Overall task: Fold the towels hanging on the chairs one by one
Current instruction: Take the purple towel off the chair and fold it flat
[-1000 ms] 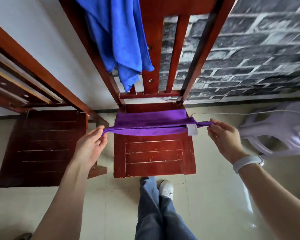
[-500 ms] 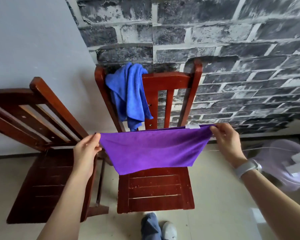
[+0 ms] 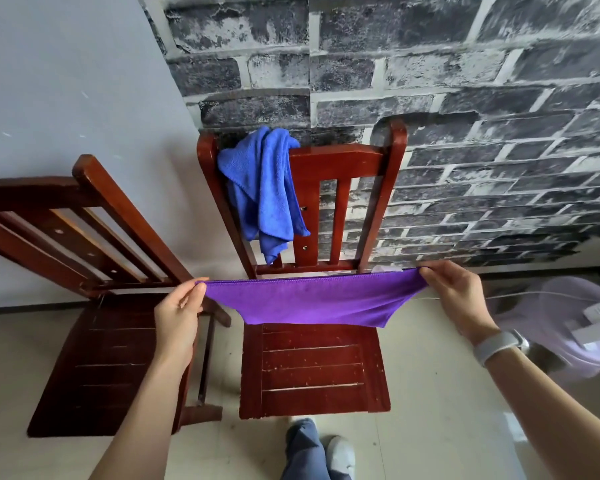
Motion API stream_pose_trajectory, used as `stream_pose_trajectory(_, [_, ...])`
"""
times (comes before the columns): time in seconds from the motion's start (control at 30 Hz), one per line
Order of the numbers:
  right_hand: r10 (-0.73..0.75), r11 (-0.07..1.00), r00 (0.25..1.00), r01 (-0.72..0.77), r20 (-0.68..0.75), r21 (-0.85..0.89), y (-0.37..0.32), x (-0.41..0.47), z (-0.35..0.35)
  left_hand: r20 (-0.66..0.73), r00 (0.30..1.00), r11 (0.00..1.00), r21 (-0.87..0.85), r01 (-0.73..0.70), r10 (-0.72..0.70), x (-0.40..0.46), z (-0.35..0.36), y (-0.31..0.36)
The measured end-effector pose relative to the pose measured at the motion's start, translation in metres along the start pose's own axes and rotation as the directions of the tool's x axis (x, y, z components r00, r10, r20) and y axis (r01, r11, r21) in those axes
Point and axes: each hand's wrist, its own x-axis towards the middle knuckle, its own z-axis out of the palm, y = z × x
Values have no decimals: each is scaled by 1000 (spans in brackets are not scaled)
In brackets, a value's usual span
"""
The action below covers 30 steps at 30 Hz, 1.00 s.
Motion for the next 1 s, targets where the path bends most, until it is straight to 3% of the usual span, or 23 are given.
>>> stream_pose_trajectory(0.33, [73, 995, 997, -75, 35, 69, 13, -20, -5, -3, 1000, 998, 56, 6, -6, -24, -12, -15])
stream_pose_trajectory(0.43, [154, 979, 982, -167, 109, 116, 20, -30, -12, 30, 999, 996, 88, 32, -35, -35, -19, -21])
stream_pose_trajectory(0.53, [320, 915, 900, -375, 297, 148, 34, -46, -20, 150, 978, 980, 156, 123, -147, -48, -33, -38])
stream_pose_trajectory(0.63, [506, 799, 703, -601, 499, 36, 47, -63, -29, 285, 897, 934, 220, 281, -337, -62, -50, -58])
stream_pose_trajectory(0.73, [599, 734, 551, -669, 581, -122, 59, -73, -34, 341, 821, 878, 321, 356, -458, -68, -61, -71])
stream_pose_trajectory(0.83, [633, 721, 523, -666, 570, -190, 64, -72, -28, 328, 805, 851, 367, 375, -495, -62, -60, -82])
stream_pose_trajectory(1.0, [672, 725, 559, -631, 486, -276, 73, -49, 2, 256, 842, 839, 422, 344, -474, -26, -41, -106])
